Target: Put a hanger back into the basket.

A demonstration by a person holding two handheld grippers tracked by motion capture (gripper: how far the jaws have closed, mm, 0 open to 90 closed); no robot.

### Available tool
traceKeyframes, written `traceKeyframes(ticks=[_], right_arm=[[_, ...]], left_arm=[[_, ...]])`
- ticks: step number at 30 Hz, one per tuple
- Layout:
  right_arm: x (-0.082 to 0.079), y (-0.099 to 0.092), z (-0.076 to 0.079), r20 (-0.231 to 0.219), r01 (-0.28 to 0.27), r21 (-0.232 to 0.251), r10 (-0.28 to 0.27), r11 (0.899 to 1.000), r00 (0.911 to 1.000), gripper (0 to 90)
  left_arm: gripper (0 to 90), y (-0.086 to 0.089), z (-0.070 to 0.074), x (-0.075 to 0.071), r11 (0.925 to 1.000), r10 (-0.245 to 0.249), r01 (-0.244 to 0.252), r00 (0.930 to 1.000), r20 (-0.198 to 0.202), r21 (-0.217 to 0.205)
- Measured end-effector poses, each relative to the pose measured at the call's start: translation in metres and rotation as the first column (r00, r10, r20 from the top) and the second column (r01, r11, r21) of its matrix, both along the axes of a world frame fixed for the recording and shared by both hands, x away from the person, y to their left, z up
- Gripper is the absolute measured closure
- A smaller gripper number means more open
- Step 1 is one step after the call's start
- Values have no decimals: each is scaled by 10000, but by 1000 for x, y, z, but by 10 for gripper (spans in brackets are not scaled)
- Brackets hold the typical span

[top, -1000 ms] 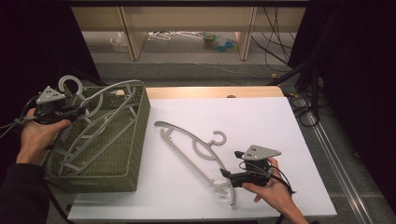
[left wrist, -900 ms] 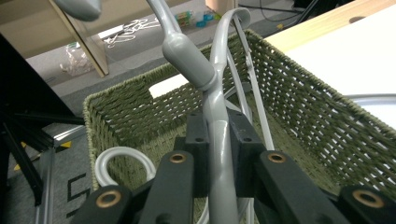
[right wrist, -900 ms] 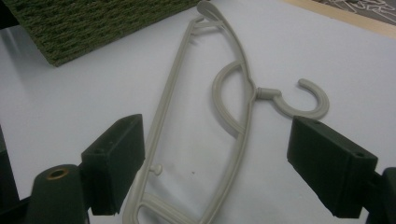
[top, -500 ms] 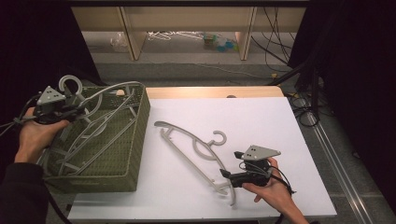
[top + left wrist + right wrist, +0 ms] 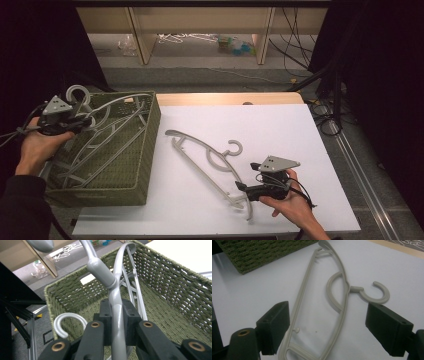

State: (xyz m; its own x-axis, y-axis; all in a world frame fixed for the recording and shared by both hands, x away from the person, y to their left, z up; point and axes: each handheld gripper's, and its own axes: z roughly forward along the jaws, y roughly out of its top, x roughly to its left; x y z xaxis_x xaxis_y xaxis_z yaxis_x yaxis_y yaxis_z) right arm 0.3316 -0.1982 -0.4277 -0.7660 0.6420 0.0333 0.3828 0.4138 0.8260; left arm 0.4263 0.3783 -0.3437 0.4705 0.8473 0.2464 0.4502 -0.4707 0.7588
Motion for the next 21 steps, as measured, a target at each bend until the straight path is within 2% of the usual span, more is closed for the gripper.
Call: traceKeyframes(ticks=[3, 7, 11, 21], right_arm=[[0, 0, 0, 15, -13, 5, 13, 10000, 10000, 207], [0, 0, 0, 8, -17, 18, 17, 10000, 10000, 207], [0, 0, 0, 14, -25, -9, 25, 10000, 10000, 207], [0, 0, 0, 0, -44, -6, 44, 10000, 10000, 207]], left_arm=[[803, -5, -4, 3, 9998, -39, 41, 9999, -133, 170], [803, -6, -10, 4, 9999, -8, 11, 9998, -194, 136], [803, -6, -19, 6, 9991, -47, 63, 9993, -368, 427], [803, -7, -40, 12, 9995, 315, -309, 9962, -808, 94]])
